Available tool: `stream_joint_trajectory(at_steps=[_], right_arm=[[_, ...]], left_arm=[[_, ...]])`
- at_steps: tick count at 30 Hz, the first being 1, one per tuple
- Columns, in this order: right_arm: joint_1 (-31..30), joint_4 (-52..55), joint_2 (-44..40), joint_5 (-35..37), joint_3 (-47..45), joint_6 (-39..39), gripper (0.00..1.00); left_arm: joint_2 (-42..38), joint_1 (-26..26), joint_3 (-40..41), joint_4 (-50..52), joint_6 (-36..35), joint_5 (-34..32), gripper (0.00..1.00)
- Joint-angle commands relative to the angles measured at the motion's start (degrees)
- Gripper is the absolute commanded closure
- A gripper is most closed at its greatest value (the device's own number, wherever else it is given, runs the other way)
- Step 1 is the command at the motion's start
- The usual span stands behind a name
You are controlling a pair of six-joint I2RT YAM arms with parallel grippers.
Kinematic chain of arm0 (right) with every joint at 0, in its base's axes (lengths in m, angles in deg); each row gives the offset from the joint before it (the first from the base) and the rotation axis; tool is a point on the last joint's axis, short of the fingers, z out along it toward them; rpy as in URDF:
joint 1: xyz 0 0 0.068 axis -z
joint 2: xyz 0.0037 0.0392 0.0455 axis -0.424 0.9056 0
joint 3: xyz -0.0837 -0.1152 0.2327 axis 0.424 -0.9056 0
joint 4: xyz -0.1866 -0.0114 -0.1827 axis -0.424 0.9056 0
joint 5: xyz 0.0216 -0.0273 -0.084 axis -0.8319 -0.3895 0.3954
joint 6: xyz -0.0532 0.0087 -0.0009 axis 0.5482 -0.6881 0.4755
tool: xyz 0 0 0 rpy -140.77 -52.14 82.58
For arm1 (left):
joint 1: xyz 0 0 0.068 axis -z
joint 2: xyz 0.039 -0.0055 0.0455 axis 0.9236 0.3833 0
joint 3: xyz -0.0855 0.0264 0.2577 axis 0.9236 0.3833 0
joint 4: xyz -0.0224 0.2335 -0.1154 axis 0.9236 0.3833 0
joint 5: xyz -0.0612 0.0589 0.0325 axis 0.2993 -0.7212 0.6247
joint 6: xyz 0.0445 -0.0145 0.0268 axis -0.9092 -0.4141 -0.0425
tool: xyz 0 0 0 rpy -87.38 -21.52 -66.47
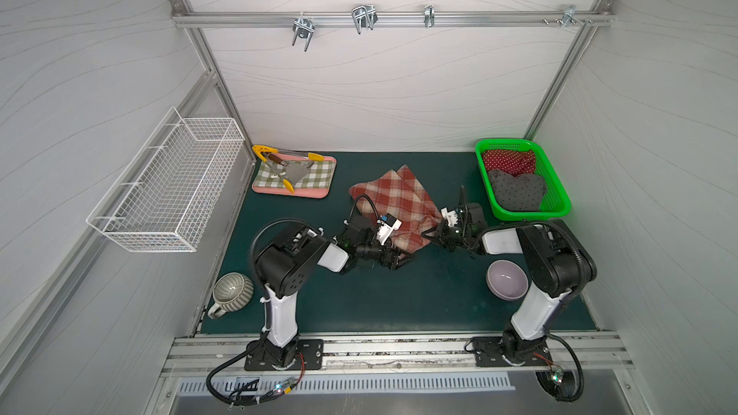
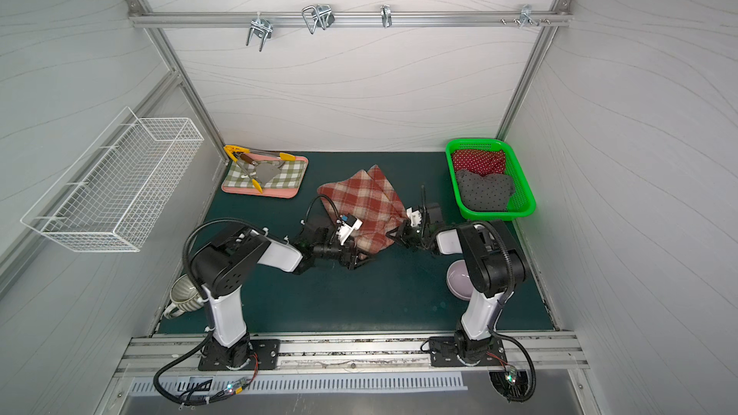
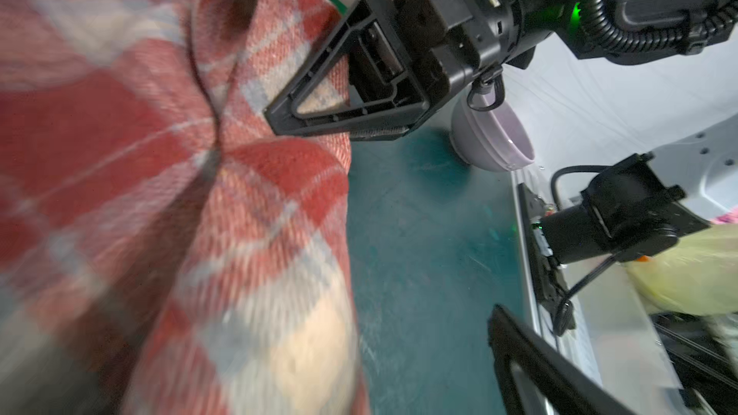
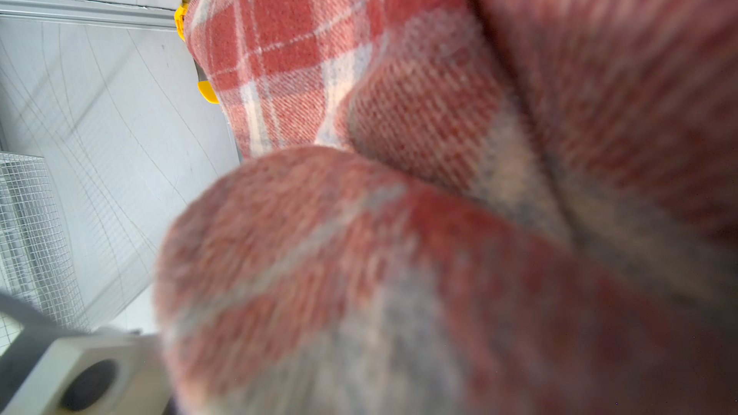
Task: Roll up the skirts
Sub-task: Roll the skirt at the center of the board.
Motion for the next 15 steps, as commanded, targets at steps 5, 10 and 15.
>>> stream_joint_trajectory(at_steps=[5, 10, 15], right_arm=[[-0.3, 13.6, -7.5, 2.2, -0.2, 7.1, 1.0], [-0.3, 16.1, -11.3, 1.6, -1.0, 8.0, 1.0], [-0.2, 16.7, -12.2, 0.7, -1.6, 8.2, 1.0]], left_arm=[[-13.8, 20.8, 5.5, 2.1, -39.4, -50.2, 0.02], [-12.5, 26.6, 4.1, -0.9, -50.6, -58.3, 0.02], [-9.4, 28.9, 5.0, -11.4, -58.7, -70.5, 0.02]])
